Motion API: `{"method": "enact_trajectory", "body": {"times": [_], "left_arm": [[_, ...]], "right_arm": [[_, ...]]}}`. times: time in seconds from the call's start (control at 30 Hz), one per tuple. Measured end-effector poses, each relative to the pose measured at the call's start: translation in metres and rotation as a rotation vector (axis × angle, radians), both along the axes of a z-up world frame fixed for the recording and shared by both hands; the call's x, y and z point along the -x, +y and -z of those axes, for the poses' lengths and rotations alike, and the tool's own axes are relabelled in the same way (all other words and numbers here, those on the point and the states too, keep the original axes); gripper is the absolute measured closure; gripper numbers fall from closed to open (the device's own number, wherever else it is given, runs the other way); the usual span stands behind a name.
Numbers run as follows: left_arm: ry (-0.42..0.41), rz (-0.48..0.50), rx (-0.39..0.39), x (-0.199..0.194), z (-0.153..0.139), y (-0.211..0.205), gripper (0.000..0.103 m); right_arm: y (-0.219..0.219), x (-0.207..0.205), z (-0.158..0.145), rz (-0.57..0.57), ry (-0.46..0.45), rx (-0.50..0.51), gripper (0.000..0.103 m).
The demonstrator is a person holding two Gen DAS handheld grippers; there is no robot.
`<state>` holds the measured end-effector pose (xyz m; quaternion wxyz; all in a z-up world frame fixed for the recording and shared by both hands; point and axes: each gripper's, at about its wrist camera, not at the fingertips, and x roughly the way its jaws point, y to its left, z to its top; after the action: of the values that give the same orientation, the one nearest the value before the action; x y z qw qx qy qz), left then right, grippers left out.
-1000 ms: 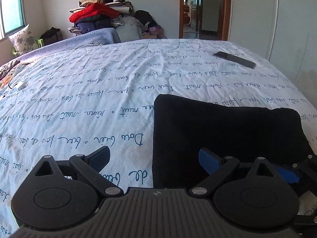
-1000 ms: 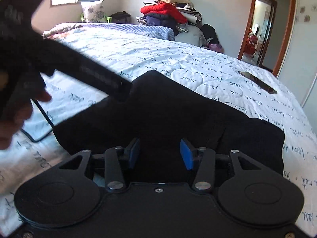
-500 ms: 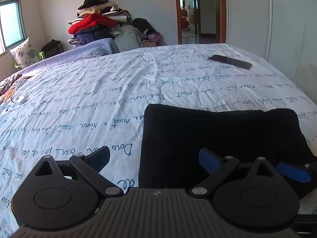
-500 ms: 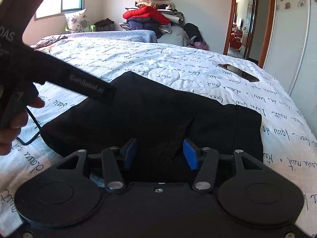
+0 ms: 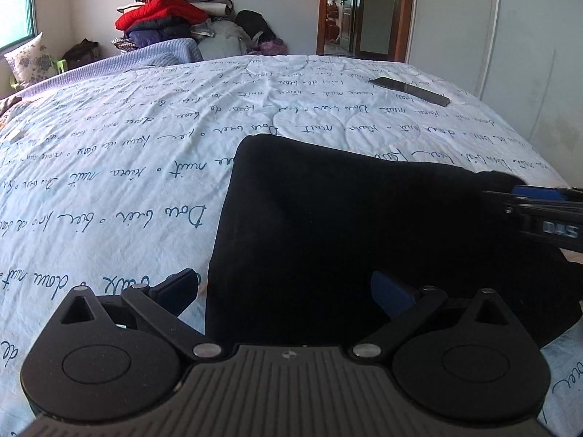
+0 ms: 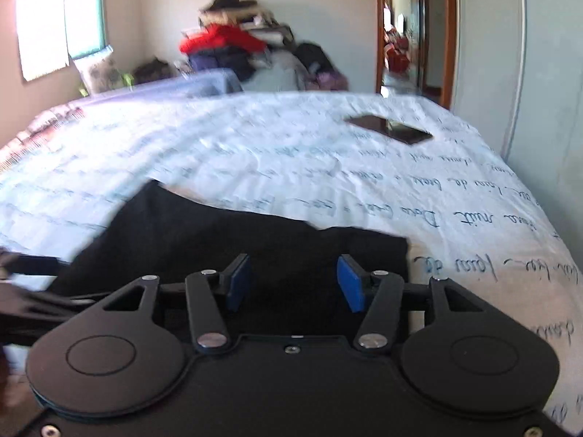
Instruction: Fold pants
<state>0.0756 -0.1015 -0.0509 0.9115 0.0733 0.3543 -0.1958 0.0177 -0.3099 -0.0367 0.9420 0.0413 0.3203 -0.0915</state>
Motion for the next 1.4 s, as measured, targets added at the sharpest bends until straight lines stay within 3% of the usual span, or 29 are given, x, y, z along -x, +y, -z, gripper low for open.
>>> {"method": "enact_trajectory", "body": {"times": [0.1,0.23,0.33,0.43,0.53,0.67,0.73,0.87,0.97,1.07,1.17,1.23,1.33,1.4], "left_arm": [[-0.023,0.004,0.012,0.002,0.003,0.001,0.000],[-0.094,-0.013,0.022,0.013,0.009,0.002,0.000],[-0.142,-0.006,0.003,0.018,0.010,0.000,0.000],[-0.158,-0.011,0.017,0.020,0.012,0.001,0.000],[-0.145,-0.014,0.051,0.018,0.013,0.006,0.000],[-0.088,-0.022,0.120,0.010,0.017,0.016,0.000],[-0.089,-0.023,0.121,0.010,0.017,0.015,0.000],[-0.101,-0.025,0.110,0.012,0.017,0.014,0.000],[-0.094,-0.026,0.120,0.012,0.017,0.015,0.000],[-0.096,-0.028,0.116,0.012,0.017,0.015,0.000],[-0.090,-0.028,0.120,0.011,0.017,0.016,0.000],[-0.082,-0.025,0.125,0.010,0.017,0.017,0.000],[-0.070,-0.018,0.128,0.012,0.015,0.018,0.001],[-0.043,-0.007,0.143,0.016,0.012,0.024,0.001]], "right_arm": [[0.001,-0.002,0.007,0.014,-0.002,0.033,0.028],[0.009,0.008,0.017,0.046,-0.038,0.083,0.022],[0.003,0.016,0.017,0.081,-0.060,0.041,0.013],[-0.004,0.018,0.019,0.084,-0.070,-0.015,0.011],[0.000,0.020,0.020,0.100,-0.056,0.011,0.000],[0.006,0.022,0.021,0.119,-0.049,0.035,0.000],[0.000,0.019,0.021,0.124,-0.029,-0.013,0.000],[0.001,0.044,0.008,0.230,-0.099,-0.054,0.000],[0.026,0.056,-0.003,0.146,-0.104,0.028,0.000],[0.058,0.048,0.012,0.015,0.008,0.173,0.000],[0.068,0.056,0.019,0.027,-0.057,0.250,0.000],[0.058,0.054,0.019,0.027,-0.050,0.193,0.000],[0.034,0.055,0.019,0.037,-0.050,0.030,0.000],[0.030,0.058,0.020,0.053,-0.048,-0.007,0.000]]}}
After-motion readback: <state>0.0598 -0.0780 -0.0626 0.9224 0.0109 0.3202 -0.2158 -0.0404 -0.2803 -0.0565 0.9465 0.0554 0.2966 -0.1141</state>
